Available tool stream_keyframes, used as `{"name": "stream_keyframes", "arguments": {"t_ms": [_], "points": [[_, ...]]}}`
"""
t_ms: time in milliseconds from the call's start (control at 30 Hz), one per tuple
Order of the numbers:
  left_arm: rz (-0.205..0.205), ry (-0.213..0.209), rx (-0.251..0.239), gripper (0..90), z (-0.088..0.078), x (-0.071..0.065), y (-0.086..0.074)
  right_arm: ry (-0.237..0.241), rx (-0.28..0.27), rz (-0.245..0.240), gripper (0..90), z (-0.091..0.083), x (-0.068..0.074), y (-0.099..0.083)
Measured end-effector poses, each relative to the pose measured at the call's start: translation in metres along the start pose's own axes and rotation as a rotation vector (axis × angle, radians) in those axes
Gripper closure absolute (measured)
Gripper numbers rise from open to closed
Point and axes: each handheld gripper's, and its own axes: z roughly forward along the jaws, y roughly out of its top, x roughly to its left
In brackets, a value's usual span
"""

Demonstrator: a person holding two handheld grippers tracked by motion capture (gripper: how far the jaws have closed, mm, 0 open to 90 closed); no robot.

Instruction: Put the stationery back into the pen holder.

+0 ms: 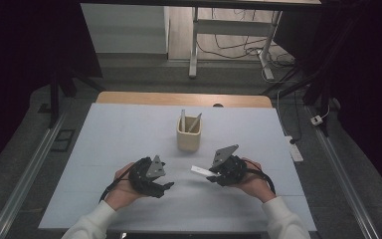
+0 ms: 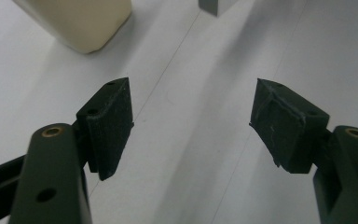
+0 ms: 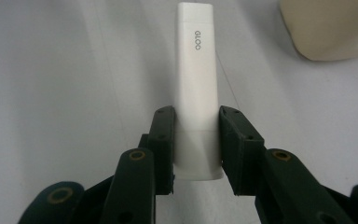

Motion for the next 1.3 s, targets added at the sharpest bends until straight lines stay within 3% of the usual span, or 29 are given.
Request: {"name": "stream_keyframes", "arguments": {"t_ms": [400, 867, 1300], "points": [[0.031, -0.024, 0.005, 27.5, 0.014, -0.005, 0.02, 0.018, 0.009, -0.029, 66.6, 0.008, 0.006, 0.007], [0.048, -0.054, 0.025, 26.2, 0.028, -0.008, 0.032, 0.033, 0.031, -0.058, 66.6, 0.019, 0.013, 0.015], [0.12, -0.086, 0.063, 34.6, 0.041, -0.015, 0.039, 0.047, 0.043, -0.089, 66.6, 0.023, 0.018, 0.018]]}}
